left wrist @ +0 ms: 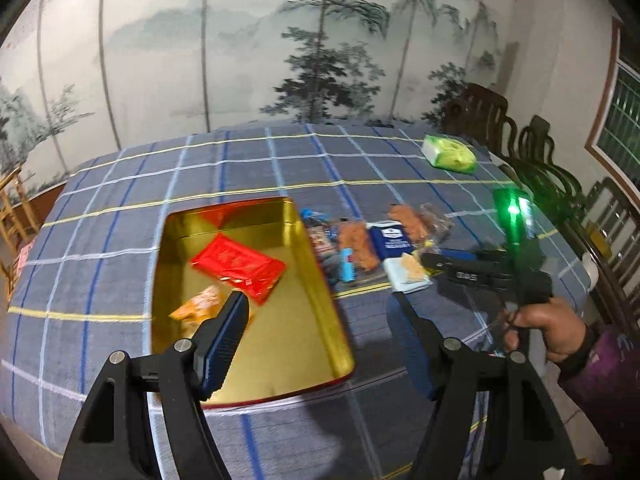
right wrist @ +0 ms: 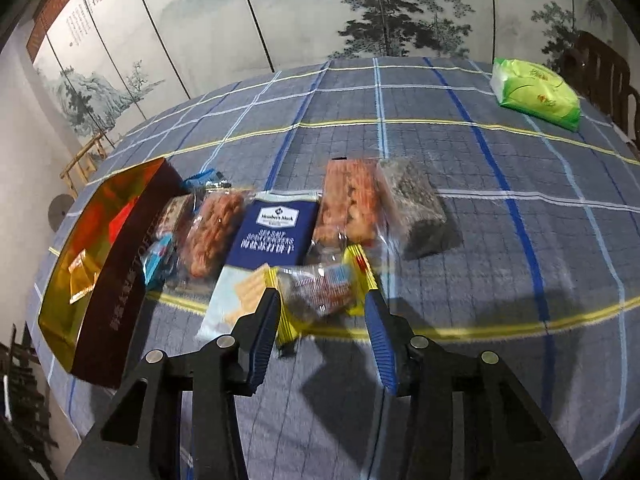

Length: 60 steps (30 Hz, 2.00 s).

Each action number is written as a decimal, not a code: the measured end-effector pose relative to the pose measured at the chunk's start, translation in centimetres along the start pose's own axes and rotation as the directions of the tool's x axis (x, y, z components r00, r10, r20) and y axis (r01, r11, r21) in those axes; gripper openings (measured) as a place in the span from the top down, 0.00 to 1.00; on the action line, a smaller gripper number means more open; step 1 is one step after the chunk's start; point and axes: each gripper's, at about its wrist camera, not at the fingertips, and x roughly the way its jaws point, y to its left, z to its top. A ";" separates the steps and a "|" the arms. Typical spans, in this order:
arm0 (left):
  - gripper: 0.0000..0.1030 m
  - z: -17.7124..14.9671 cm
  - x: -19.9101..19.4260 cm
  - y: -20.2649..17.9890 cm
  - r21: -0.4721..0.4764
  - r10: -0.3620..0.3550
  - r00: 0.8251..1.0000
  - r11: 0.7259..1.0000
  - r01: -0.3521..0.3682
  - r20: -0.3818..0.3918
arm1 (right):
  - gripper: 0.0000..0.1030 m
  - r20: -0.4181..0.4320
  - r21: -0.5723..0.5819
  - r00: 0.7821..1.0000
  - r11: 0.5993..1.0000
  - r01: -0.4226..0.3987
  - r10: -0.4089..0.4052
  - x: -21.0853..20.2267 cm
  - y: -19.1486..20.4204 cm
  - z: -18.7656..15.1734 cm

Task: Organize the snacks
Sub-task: 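Grasp the yellow-wrapped candy with the right tool while the left tool moves toward the dark packet, then grasp the dark seaweed packet with the left tool and lift it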

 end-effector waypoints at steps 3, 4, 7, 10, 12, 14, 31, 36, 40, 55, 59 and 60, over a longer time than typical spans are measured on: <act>0.34 0.4 1.0 -1.3 0.019 -0.018 1.000 1.000 0.019 -0.012 | 0.57 -0.002 -0.019 1.000 1.000 0.003 -0.003 1.0 0.2 0.5; 0.34 0.6 1.5 -1.8 0.027 -0.023 1.000 0.999 0.024 -0.018 | 0.57 0.001 -0.020 1.000 1.000 0.002 -0.002 1.1 0.1 0.7; 0.34 0.9 2.4 -3.0 0.043 -0.037 0.999 0.998 0.038 -0.031 | 0.56 -0.002 -0.002 1.000 1.000 -0.028 0.028 1.4 -0.5 1.0; 0.34 1.2 3.1 -3.6 0.052 -0.045 0.998 0.998 0.047 -0.038 | 0.56 -0.009 0.038 0.995 0.995 -0.094 0.095 1.0 -1.4 1.2; 0.33 1.5 3.8 -4.0 0.047 -0.055 0.997 0.997 0.057 -0.048 | 0.56 0.016 0.054 0.995 0.993 -0.104 0.103 0.7 -1.9 1.5; 0.33 1.7 4.3 -4.3 0.040 -0.060 0.996 0.997 0.062 -0.058 | 0.55 -0.019 0.017 0.996 0.996 -0.086 0.086 1.6 -1.5 1.5; 0.33 4.2 8.2 -6.9 0.061 -0.088 0.991 0.994 0.094 -0.099 | 0.72 0.023 -0.100 1.000 0.995 -0.006 0.008 -1.9 -5.3 -1.8; 0.33 7.3 11.3 -10.3 0.062 -0.198 0.973 0.976 0.206 -0.122 | 0.72 0.071 -0.059 0.993 0.993 0.101 -0.097 -3.7 -8.7 -2.4; 0.33 10.1 15.1 -13.6 0.025 -0.286 0.941 0.955 0.295 -0.181 | 0.72 0.096 0.016 0.981 0.986 0.168 -0.169 -4.1 -12.0 -2.5; 0.55 11.7 25.9 -18.2 -0.023 -0.207 0.906 0.977 0.214 -0.368 | 0.72 0.130 0.134 0.985 0.987 0.094 -0.111 -4.3 -14.7 -2.5; 0.55 11.7 26.2 -18.9 0.002 -0.151 0.916 0.986 0.164 -0.372 | 0.72 0.134 0.154 0.987 0.986 0.063 -0.084 -4.4 -15.2 -2.6; 0.55 11.7 25.9 -18.9 -0.004 -0.152 0.918 0.987 0.162 -0.367 | 0.72 0.135 0.156 0.988 0.986 0.060 -0.082 -4.4 -15.2 -2.7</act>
